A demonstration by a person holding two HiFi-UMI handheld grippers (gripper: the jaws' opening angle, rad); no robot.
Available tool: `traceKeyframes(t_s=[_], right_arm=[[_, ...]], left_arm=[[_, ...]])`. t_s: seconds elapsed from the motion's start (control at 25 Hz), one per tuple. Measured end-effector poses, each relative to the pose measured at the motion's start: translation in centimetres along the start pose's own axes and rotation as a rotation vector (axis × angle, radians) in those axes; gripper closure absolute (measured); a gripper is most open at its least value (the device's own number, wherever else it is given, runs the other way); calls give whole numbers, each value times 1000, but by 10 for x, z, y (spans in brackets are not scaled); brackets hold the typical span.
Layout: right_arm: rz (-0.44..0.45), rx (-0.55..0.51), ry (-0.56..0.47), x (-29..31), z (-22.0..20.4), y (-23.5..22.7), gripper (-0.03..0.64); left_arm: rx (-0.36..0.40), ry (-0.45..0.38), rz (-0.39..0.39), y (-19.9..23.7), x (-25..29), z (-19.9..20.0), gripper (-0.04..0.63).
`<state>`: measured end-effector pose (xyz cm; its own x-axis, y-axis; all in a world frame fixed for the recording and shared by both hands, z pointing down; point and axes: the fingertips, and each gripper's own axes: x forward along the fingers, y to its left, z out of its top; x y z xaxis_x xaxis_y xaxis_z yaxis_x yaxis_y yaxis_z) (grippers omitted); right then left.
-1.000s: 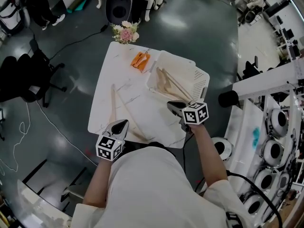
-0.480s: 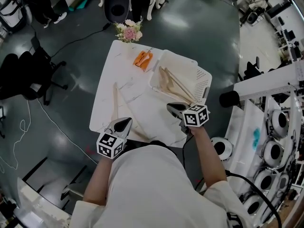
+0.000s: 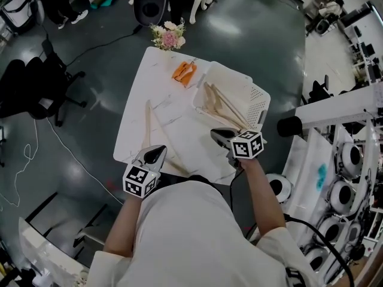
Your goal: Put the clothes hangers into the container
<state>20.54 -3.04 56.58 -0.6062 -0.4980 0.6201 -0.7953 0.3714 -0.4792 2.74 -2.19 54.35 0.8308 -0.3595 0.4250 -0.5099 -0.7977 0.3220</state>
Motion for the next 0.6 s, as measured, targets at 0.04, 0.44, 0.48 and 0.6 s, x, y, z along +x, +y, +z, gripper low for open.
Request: traceKeyframes(t_s=[0.04,0.44,0.48,0.6], right_arm=[[1,0,1,1,0,1,614],[33,-9,42,28,-6,20,612],[38,-12,50,32,-8,22,612],[56,-20,76,45,-12,30,612]], left_arm=[[-2,0,2,0,-1,-1,594],[-44,25,41,13,-18,-21,594],[-50,25,47,15,-22,-23,594],[-69,21,66,20,-31,-28,594]])
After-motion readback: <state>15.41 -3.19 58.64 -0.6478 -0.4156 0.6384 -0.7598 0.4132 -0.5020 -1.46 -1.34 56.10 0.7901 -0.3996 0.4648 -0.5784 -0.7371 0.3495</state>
